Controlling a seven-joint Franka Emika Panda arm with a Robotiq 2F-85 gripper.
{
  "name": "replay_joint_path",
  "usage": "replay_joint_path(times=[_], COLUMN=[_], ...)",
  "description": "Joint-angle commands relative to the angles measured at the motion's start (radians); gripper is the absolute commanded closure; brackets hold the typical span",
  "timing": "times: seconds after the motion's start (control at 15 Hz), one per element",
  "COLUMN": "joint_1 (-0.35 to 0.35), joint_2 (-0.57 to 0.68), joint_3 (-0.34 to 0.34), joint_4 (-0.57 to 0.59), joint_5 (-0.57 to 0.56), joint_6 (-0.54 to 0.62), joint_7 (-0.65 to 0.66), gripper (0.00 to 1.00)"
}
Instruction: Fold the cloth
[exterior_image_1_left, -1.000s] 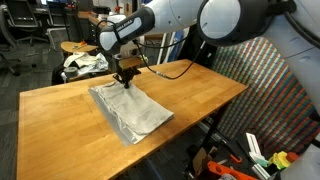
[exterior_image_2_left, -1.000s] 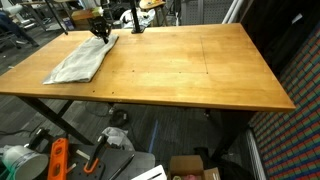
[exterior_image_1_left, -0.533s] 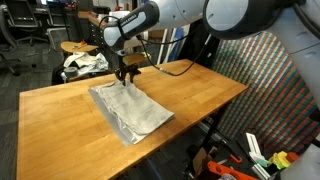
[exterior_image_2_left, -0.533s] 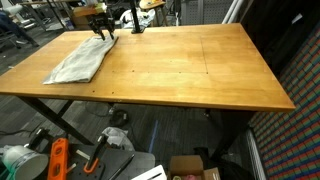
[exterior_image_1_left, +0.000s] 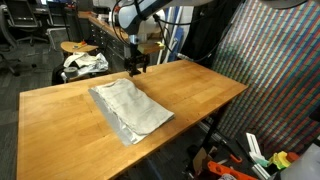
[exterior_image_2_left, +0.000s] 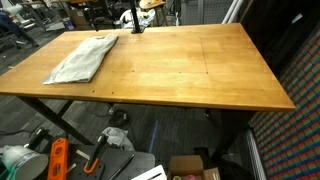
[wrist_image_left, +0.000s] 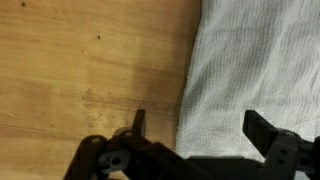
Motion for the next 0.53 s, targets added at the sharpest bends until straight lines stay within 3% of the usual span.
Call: replay_joint_path(times=[0.0,0.47], joint_1=[-0.046,-0.055], joint_2=[-0.204,-0.428], joint_3=[0.018,0.001], joint_4=[-0.244,-0.464], joint_5=[0.061,0.104], joint_6=[0.028,0.021], joint_7=[-0.071,-0.084], gripper=[0.00,0.00])
